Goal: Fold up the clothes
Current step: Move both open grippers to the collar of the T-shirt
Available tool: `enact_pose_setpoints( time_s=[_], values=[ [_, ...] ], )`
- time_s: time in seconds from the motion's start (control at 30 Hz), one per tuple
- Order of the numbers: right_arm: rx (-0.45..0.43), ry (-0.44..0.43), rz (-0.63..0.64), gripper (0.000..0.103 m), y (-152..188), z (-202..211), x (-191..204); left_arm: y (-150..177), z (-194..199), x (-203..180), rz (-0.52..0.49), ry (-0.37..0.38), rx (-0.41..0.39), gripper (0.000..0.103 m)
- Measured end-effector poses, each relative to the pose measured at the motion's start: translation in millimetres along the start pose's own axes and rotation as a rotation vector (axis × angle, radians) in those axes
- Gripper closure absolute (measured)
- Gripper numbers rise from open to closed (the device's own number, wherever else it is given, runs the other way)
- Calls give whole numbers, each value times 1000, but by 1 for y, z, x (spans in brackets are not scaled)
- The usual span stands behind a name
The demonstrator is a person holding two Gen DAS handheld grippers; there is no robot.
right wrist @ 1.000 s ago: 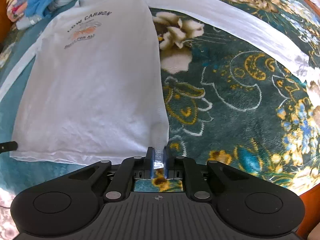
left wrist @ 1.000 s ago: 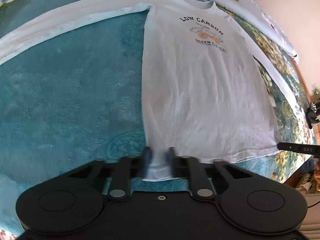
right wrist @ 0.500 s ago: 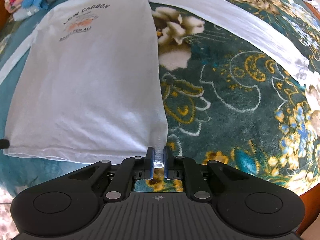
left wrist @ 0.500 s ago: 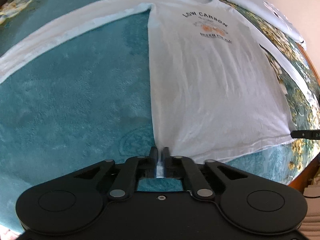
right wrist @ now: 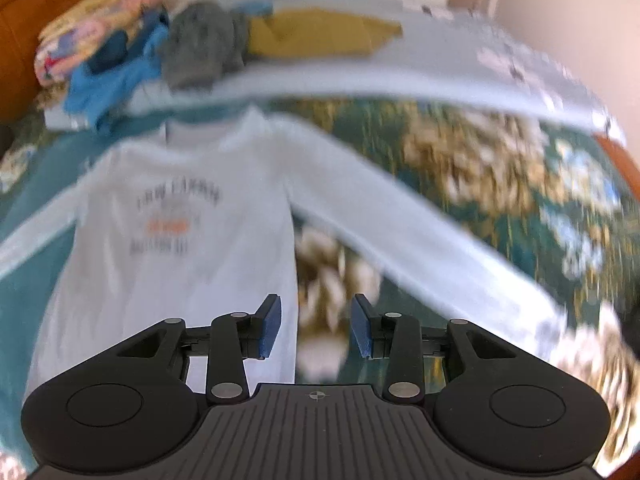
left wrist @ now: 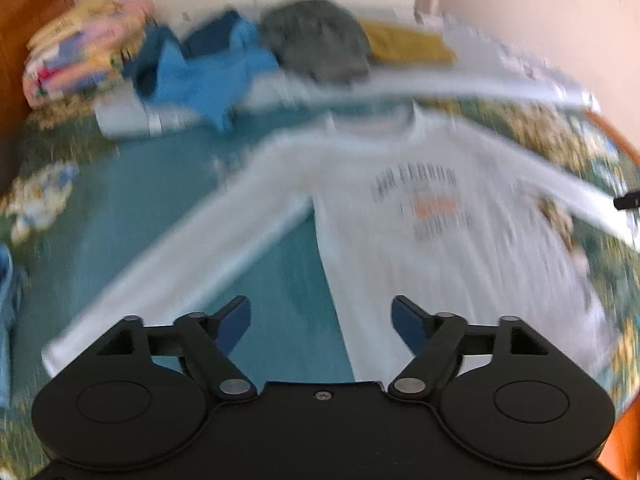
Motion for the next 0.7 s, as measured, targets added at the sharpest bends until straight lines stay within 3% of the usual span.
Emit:
enact_pose_setpoints(
  time_s=[0.03,0.17,0.33,0.43,0.6,0.7],
  values=[
    [-22,-6,5,64,-12,-4,0,-11,-2,1,14,-9,-24,12],
    [-73,-26,47,59,-58,-25,2,-58,-15,7,96,-61,-121,5],
    [-72,-65,183,51,-103,-65,14,-104,-42,10,185,-80,-195,5],
    [-71,-78,272,51,-123,-87,23,-122,-67,9,153,-83,-197,5],
    [-79,-103,349,51,-151,-126,26,-138,-116,2,54,-100,-129,5],
    [-71,-134,392,51,-164,-148,29,-144,-143,-6,21,-67,-103,5]
  ],
)
Point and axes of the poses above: each gripper's, at about its wrist camera, not at the fingertips, and z roughly against the way its jaws point, x to its left, y to its underside, the point moved 2 cm from there along -z, roughly the way its jaws point
